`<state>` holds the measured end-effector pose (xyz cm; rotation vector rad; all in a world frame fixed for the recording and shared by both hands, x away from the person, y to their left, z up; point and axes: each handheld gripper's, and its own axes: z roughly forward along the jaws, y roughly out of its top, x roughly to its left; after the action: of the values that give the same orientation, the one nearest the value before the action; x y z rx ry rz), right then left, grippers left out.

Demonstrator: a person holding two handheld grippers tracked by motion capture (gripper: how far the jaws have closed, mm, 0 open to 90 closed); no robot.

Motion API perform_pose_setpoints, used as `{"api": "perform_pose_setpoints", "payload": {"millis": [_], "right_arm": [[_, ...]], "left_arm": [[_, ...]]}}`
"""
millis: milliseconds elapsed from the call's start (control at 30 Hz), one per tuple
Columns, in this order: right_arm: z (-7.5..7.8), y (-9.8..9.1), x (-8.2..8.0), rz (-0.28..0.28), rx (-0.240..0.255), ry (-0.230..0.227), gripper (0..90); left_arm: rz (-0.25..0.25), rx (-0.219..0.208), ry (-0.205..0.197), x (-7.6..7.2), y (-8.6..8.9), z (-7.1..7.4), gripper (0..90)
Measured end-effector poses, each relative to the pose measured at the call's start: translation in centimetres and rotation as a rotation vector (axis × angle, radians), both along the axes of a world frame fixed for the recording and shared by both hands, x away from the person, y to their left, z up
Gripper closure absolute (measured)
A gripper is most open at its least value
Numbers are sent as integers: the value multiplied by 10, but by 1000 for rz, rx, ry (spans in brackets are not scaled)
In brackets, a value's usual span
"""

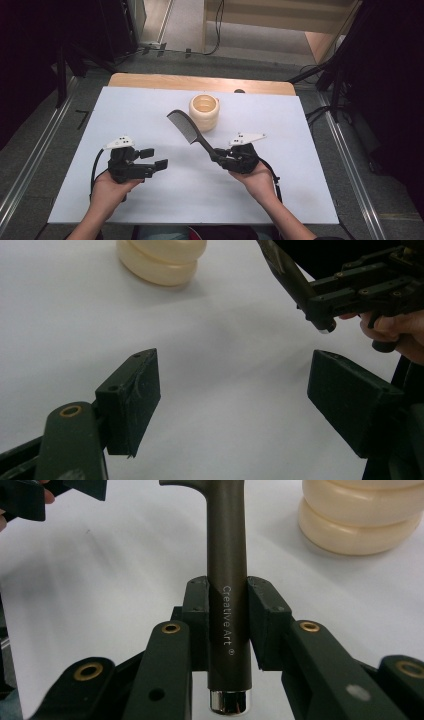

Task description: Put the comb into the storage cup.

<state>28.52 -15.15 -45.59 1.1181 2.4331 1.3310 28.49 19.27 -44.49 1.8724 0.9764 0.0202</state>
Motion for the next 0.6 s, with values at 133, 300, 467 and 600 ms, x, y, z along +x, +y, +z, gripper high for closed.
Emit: {"api": "perform_pose_setpoints", "payload": {"millis": [133, 300, 467, 600], "right_arm": [[0, 6, 1, -11, 11, -17, 704], [-1, 16, 3, -31, 29, -31, 704], [-3, 23, 4, -43, 30, -39, 704], [-3, 28, 6, -57, 40, -38, 704]], "left_arm": [[10, -4, -4, 2, -1, 3, 221], [29, 21, -34, 4, -4, 6, 234], [42, 19, -16, 9, -5, 7, 234], [54, 7, -11, 13, -7, 7, 234]]}}
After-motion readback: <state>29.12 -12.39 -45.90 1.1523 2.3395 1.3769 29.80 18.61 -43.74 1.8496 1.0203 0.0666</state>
